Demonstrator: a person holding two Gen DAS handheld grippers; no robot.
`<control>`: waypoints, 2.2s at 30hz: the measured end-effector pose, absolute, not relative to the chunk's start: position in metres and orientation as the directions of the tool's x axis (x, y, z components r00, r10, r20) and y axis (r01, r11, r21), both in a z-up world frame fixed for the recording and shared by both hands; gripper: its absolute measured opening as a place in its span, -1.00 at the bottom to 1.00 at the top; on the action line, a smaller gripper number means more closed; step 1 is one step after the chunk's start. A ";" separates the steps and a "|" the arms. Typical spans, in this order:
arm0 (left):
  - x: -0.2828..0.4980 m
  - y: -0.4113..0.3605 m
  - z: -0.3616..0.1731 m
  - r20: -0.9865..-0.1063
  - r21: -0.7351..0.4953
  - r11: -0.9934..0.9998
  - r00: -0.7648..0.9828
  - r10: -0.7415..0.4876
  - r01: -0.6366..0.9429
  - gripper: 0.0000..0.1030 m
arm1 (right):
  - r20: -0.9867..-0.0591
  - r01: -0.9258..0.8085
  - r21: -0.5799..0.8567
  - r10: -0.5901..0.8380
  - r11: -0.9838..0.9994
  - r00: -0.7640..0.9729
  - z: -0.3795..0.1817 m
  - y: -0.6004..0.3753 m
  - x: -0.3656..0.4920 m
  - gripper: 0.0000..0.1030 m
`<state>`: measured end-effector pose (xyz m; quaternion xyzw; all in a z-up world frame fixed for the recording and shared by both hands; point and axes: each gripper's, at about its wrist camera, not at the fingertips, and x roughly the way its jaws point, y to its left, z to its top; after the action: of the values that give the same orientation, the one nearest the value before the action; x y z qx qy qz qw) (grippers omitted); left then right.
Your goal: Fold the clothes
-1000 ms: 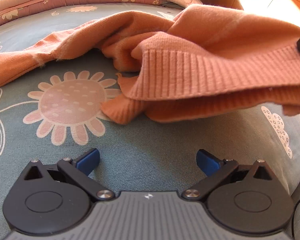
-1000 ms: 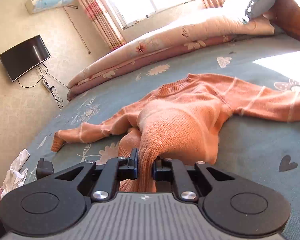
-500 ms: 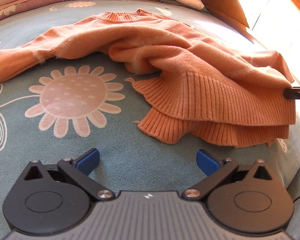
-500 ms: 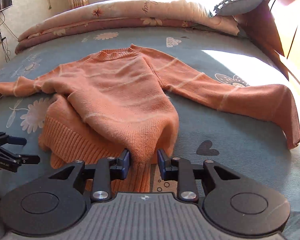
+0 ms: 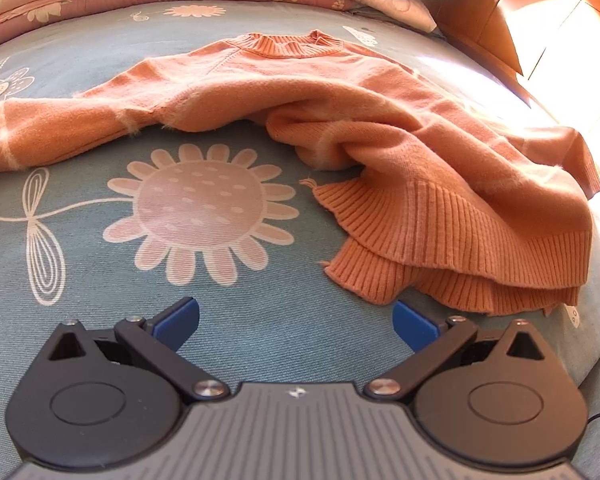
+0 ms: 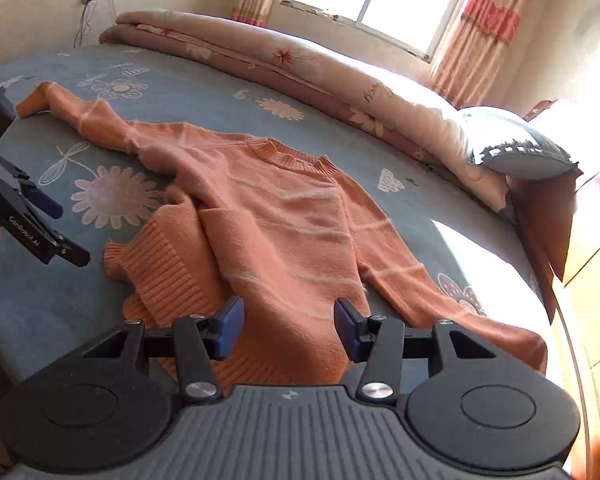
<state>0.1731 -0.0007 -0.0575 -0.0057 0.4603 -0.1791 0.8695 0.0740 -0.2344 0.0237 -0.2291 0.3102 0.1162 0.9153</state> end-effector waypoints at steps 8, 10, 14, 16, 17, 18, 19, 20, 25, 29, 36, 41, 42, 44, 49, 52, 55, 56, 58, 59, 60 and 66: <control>0.180 0.040 -0.052 -0.799 -0.192 0.952 0.524 -0.294 0.240 0.99 | -0.695 -0.678 -0.577 0.163 0.455 0.701 -0.025 -0.127 0.090 0.06; 0.181 0.049 -0.051 -0.799 -0.193 0.954 0.528 -0.288 0.229 0.99 | -0.713 -0.709 -0.613 0.143 0.349 0.687 -0.040 -0.111 0.095 0.06; 0.182 0.062 -0.053 -0.793 -0.222 0.952 0.529 -0.303 0.212 0.98 | -0.742 -0.748 -0.653 0.095 0.123 0.663 -0.069 -0.079 0.106 0.06; 0.183 0.065 -0.056 -0.791 -0.245 0.947 0.522 -0.319 0.206 0.98 | -0.749 -0.752 -0.659 0.071 0.025 0.659 -0.082 -0.067 0.111 0.06; 0.184 0.066 -0.058 -0.791 -0.253 0.945 0.518 -0.326 0.208 0.98 | -0.744 -0.746 -0.666 0.065 0.009 0.665 -0.084 -0.068 0.111 0.06; 0.184 0.065 -0.059 -0.791 -0.259 0.943 0.514 -0.332 0.211 0.98 | -0.739 -0.740 -0.673 0.059 -0.008 0.671 -0.086 -0.068 0.111 0.06; 0.184 0.065 -0.060 -0.790 -0.263 0.941 0.511 -0.337 0.214 0.98 | -0.734 -0.734 -0.679 0.053 -0.024 0.677 -0.088 -0.069 0.111 0.06; 0.184 0.065 -0.061 -0.790 -0.266 0.939 0.509 -0.342 0.218 0.98 | -0.729 -0.728 -0.685 0.047 -0.041 0.683 -0.090 -0.070 0.111 0.03; 0.181 0.065 -0.064 -0.786 -0.285 0.932 0.502 -0.360 0.222 0.98 | -0.701 -0.695 -0.711 0.026 -0.108 0.713 -0.098 -0.073 0.110 -0.67; 0.177 0.062 -0.065 -0.790 -0.279 0.931 0.495 -0.362 0.237 0.99 | -0.707 -0.712 -0.696 0.088 0.094 0.702 -0.058 -0.081 0.108 -0.72; 0.168 0.051 -0.063 -0.785 -0.269 0.924 0.494 -0.375 0.273 0.99 | -0.685 -0.715 -0.541 0.261 0.443 0.680 0.039 -0.105 0.093 -0.73; 0.161 0.045 -0.063 -0.780 -0.268 0.918 0.493 -0.386 0.294 0.99 | -0.645 -0.736 -0.355 0.419 0.576 0.639 0.096 -0.125 0.079 -0.74; 0.160 0.045 -0.063 -0.778 -0.266 0.917 0.496 -0.386 0.297 0.99 | -0.634 -0.741 -0.311 0.452 0.595 0.628 0.105 -0.130 0.077 -0.74; 0.158 0.044 -0.064 -0.770 -0.264 0.916 0.506 -0.389 0.302 0.99 | -0.611 -0.745 -0.244 0.498 0.620 0.615 0.117 -0.137 0.077 -0.74; 0.164 0.037 -0.072 -0.722 -0.298 0.911 0.557 -0.410 0.285 0.98 | -0.566 -0.762 -0.134 0.583 0.633 0.583 0.131 -0.147 0.079 -1.00; 0.174 0.028 -0.076 -0.721 -0.265 0.925 0.581 -0.378 0.273 0.97 | -0.568 -0.738 -0.190 0.541 0.648 0.620 0.127 -0.141 0.076 -0.98; 0.172 0.026 -0.076 -0.705 -0.218 0.930 0.612 -0.359 0.294 0.97 | -0.594 -0.716 -0.181 0.506 0.674 0.626 0.114 -0.144 0.079 -0.93; 0.170 0.028 -0.076 -0.700 -0.203 0.932 0.621 -0.353 0.302 0.97 | -0.601 -0.706 -0.184 0.491 0.684 0.631 0.108 -0.147 0.078 -0.90; 0.165 0.032 -0.077 -0.713 -0.167 0.930 0.611 -0.344 0.328 0.97 | -0.613 -0.694 -0.166 0.478 0.700 0.629 0.097 -0.154 0.076 -0.85; 0.163 0.035 -0.078 -0.721 -0.149 0.928 0.605 -0.339 0.343 0.96 | -0.618 -0.685 -0.148 0.475 0.713 0.627 0.091 -0.159 0.076 -0.84; 0.162 0.040 -0.077 -0.722 -0.166 0.928 0.600 -0.344 0.333 0.96 | -0.622 -0.675 -0.129 0.471 0.726 0.625 0.086 -0.163 0.077 -0.84; 0.159 0.079 -0.064 -0.715 -0.321 0.920 0.579 -0.392 0.227 0.95 | -0.637 -0.575 -0.013 0.437 0.818 0.635 0.051 -0.197 0.077 -0.75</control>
<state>0.1586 0.0789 -0.0643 -0.0974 0.4243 -0.1752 0.8831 0.0772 -0.1970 0.0512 -0.1077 0.3208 0.2820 0.8978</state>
